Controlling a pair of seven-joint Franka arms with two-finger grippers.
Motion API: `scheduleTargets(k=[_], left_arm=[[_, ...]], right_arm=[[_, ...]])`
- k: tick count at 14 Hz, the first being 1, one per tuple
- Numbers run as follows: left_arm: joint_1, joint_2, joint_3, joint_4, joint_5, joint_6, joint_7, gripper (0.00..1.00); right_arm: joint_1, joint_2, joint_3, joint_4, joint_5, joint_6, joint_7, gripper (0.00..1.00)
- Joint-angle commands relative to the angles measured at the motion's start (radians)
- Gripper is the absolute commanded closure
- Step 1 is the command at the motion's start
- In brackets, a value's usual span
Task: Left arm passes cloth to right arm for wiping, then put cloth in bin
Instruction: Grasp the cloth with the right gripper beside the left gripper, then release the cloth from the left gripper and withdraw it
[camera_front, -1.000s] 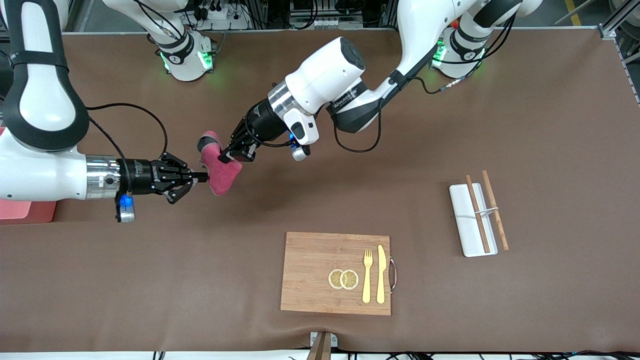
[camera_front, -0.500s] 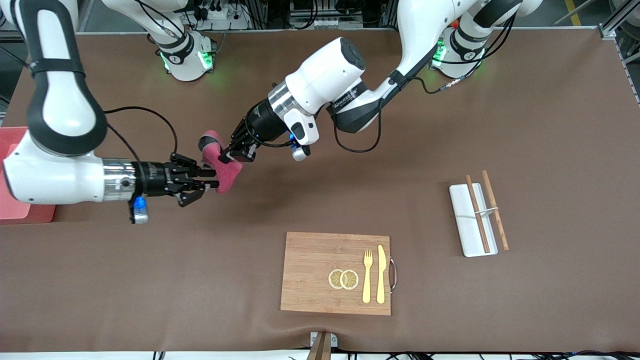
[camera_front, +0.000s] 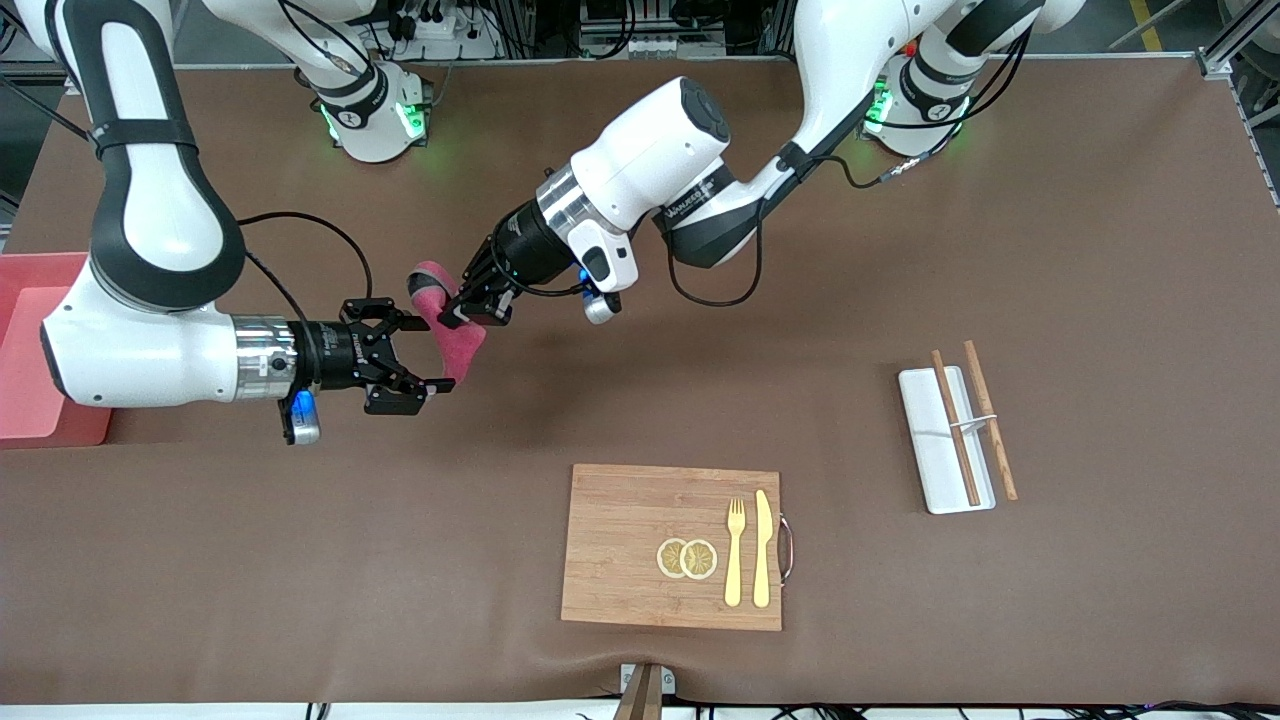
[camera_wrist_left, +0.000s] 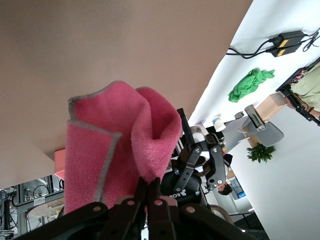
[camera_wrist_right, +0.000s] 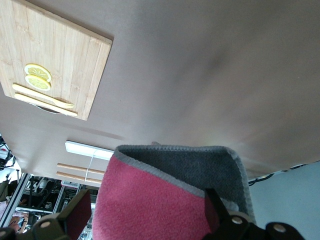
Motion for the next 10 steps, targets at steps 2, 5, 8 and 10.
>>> scheduleTargets(k=[2,5,8,10], left_arm=[[-0.015,0.019,0.007,0.03,-0.016,0.015,-0.008,1.0],[-0.015,0.019,0.007,0.03,-0.016,0.016,-0.008,1.0],[-0.014,0.019,0.007,0.03,-0.016,0.016,-0.008,1.0],[-0.012,0.017,0.007,0.03,-0.016,0.016,-0.007,1.0]], right_arm=[[0.045,-0.008,-0.003,-0.018,0.002,0.059,0.023,0.0],[0.094,-0.01,-0.003,-0.04,0.001,0.122,0.029,0.33],[0.09,-0.005,-0.003,-0.04,0.001,0.133,0.025,1.0],[0.068,-0.004,-0.004,-0.038,-0.014,0.126,0.019,1.0]])
